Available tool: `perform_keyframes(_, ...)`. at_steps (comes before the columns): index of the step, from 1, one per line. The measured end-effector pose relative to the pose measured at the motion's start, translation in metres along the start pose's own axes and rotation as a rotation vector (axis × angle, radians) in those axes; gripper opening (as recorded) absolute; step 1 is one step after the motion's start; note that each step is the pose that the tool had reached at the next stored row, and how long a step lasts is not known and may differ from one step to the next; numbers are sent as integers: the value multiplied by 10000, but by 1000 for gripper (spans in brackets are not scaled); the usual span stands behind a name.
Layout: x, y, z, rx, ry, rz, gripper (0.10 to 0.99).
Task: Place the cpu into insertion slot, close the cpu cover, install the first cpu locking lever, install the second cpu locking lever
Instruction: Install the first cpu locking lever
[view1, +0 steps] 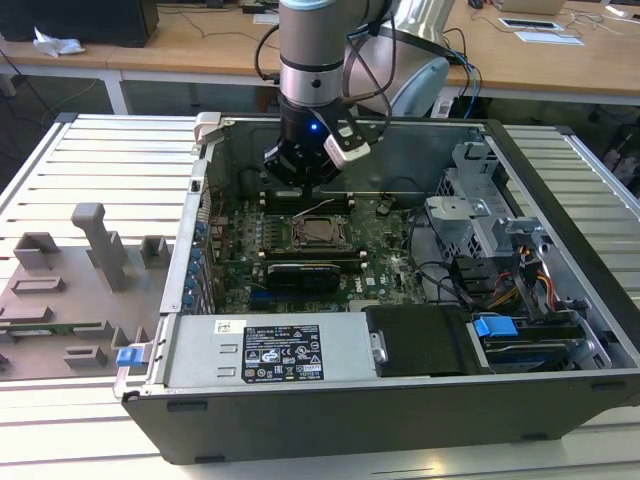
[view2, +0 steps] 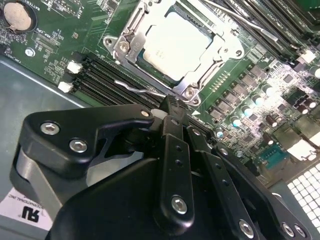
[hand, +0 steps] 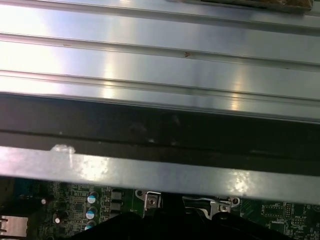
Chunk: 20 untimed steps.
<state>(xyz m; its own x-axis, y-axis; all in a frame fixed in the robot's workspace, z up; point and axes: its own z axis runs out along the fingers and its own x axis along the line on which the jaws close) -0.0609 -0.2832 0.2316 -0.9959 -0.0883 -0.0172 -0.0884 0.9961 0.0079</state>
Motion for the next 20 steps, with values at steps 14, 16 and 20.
perform_keyframes(14,-84,-8,85,0,3,1,106)
perform_keyframes(16,-88,-9,93,0,3,0,106)
perform_keyframes(20,-94,-9,107,-1,3,0,106)
